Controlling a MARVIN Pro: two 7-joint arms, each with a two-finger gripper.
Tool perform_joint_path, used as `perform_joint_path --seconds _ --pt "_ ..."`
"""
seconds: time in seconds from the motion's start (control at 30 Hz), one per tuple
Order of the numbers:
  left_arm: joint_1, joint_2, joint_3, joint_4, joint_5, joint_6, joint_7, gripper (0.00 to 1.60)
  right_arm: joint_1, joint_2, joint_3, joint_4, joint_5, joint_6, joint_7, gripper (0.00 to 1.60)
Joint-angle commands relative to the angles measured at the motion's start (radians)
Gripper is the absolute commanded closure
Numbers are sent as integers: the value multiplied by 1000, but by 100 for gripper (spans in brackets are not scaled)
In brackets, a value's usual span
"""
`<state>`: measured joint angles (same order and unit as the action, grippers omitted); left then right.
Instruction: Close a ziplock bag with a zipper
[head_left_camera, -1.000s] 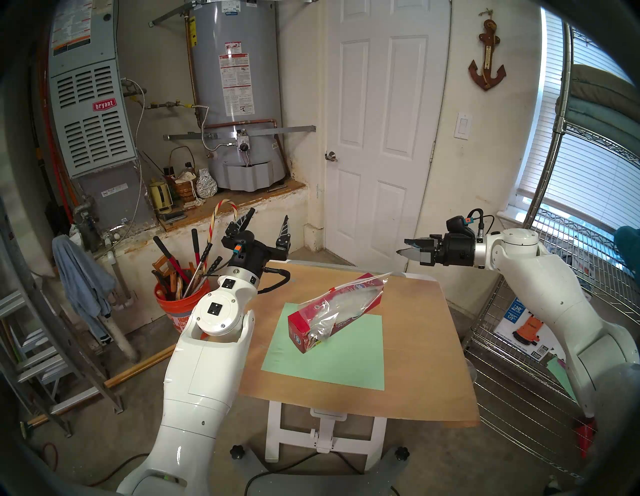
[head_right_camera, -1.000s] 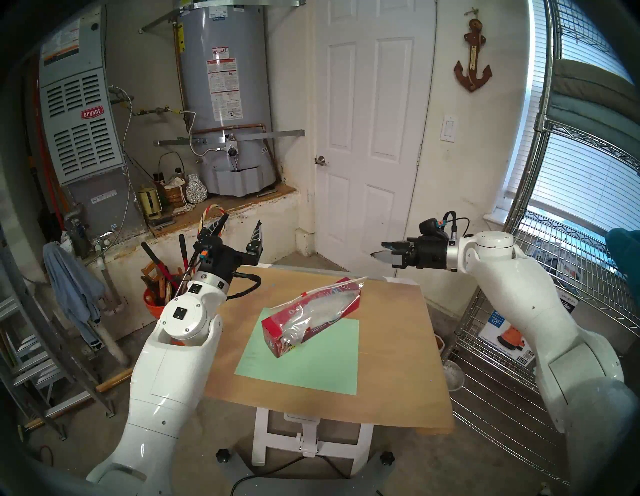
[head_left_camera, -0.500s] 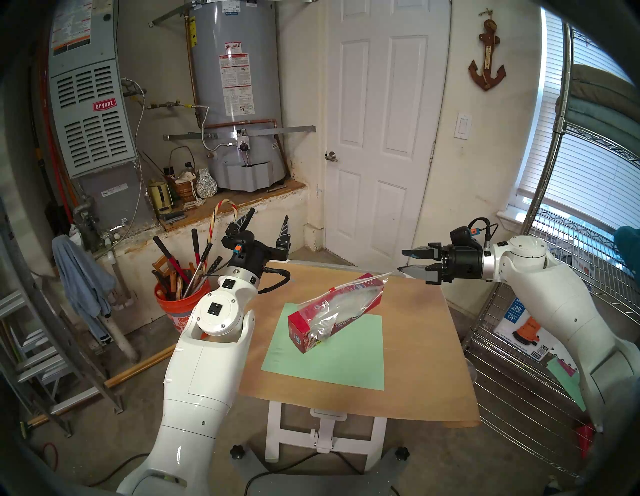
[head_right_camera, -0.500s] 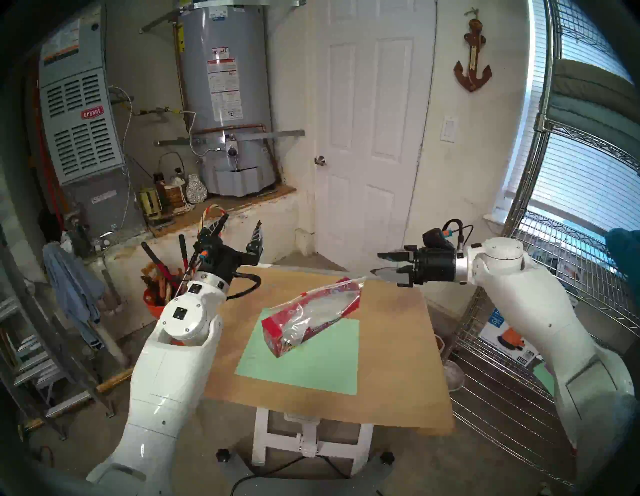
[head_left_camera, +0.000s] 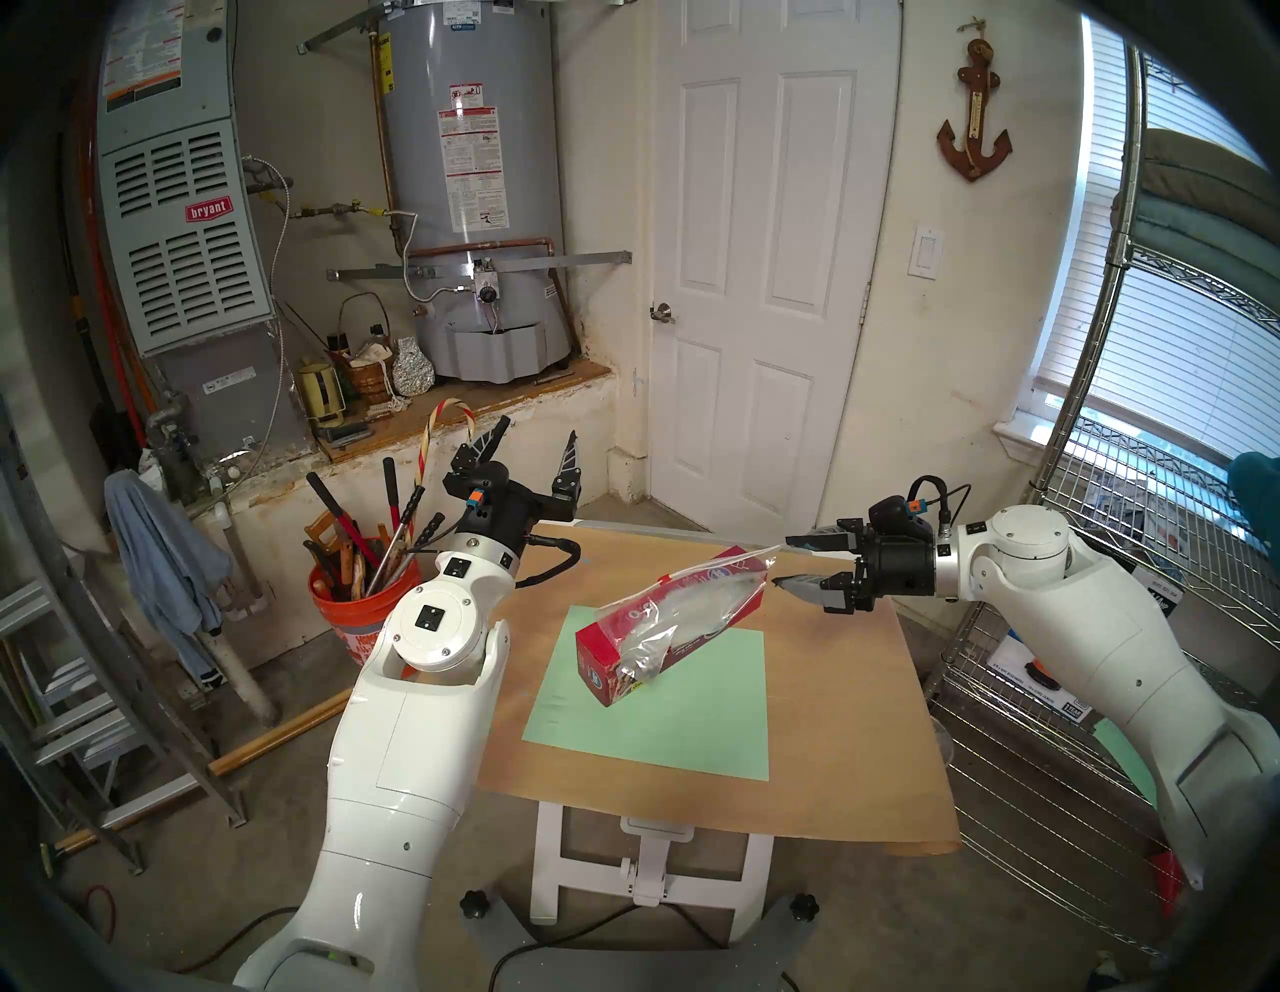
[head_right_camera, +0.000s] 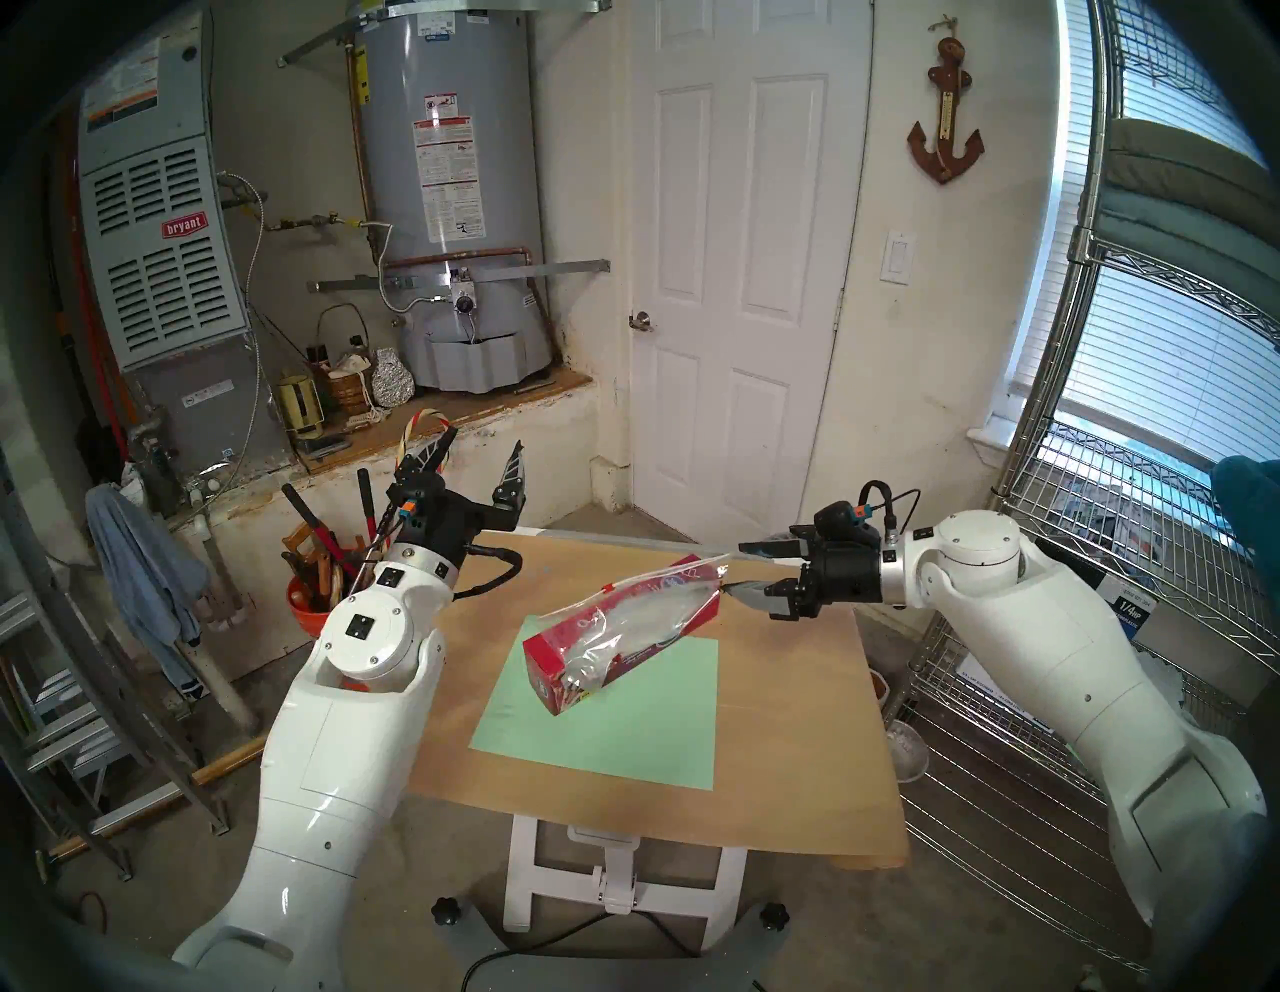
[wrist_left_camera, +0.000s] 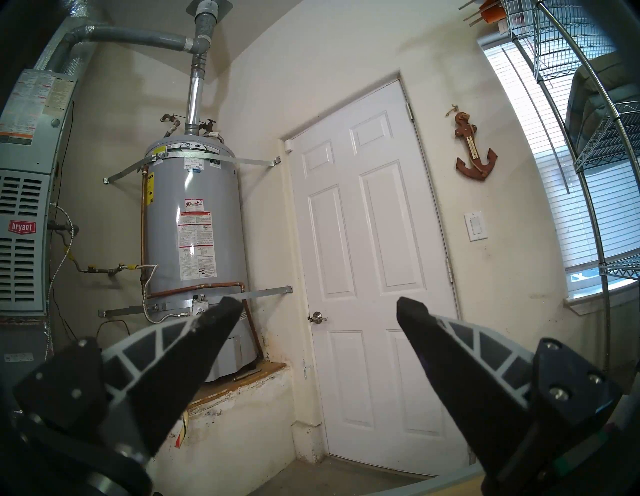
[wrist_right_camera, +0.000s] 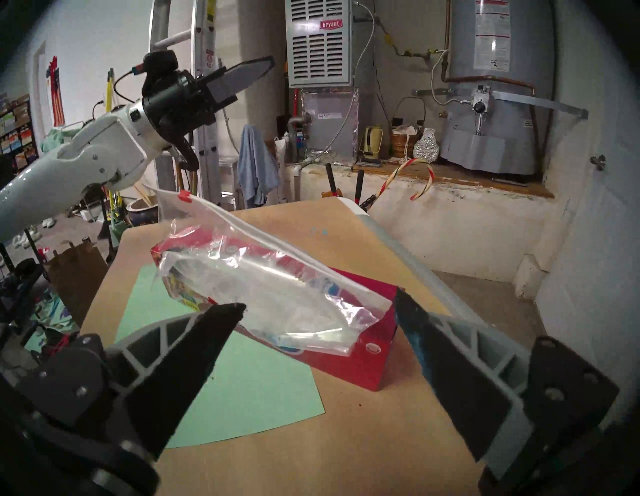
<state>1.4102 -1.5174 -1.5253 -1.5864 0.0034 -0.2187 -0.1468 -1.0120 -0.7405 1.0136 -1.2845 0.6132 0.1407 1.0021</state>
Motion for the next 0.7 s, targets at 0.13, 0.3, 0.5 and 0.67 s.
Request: perform_joint_path --seconds 0.13,0.3,0.5,0.67 --pt "-12 2 -2 -18 1 -3 0 0 116 -119 -45 127 -92 -49 -34 0" --pt "-12 2 -2 -18 1 -3 0 0 157 -157 -48 223 -156 -82 -39 0" --pt "-12 2 -2 -17 1 -4 0 0 208 -205 -62 298 -193 -105 -22 0" --pt "-12 1 -2 -17 1 -4 0 0 252 -242 -76 348 -207 -112 2 0"
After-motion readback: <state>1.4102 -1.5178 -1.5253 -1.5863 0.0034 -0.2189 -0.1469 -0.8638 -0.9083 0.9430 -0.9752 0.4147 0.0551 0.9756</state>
